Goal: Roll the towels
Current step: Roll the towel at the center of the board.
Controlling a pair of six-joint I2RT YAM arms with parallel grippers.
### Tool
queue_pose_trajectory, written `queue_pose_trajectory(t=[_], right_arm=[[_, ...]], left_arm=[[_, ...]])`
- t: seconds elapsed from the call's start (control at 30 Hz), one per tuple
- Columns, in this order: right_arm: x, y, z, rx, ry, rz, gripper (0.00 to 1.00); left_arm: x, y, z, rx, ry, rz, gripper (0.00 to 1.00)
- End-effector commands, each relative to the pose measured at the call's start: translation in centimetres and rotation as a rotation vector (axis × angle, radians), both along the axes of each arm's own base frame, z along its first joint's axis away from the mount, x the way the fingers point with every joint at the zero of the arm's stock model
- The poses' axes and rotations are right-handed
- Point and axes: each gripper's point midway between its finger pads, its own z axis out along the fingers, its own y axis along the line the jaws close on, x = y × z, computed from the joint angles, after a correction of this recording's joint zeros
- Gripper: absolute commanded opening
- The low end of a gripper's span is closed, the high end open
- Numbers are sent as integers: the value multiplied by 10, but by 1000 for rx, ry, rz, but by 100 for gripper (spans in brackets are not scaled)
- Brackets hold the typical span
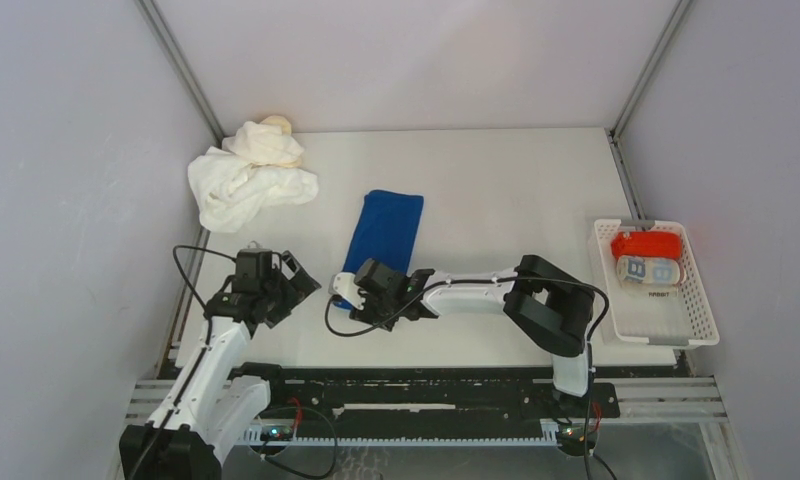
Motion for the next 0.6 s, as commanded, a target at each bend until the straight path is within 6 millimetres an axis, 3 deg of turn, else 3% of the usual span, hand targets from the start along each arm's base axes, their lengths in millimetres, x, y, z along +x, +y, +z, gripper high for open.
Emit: queue_pose_trajectory(t=[0.0,0.13,0.27,0.57], right_arm=[[3,29,35,124,-17,-9,44],[4,21,60,139,-58,-17,50],[2,9,69,117,-101,-19,54],[2,2,36,55,-43,4,56]], left_arm=[[4,-5,2,-50,-12,20,100],[5,-12,1,-97,-24,22,100],[10,-20,-1,-140,-29,19,99],[20,-39,-9,-170,0,-18,97]])
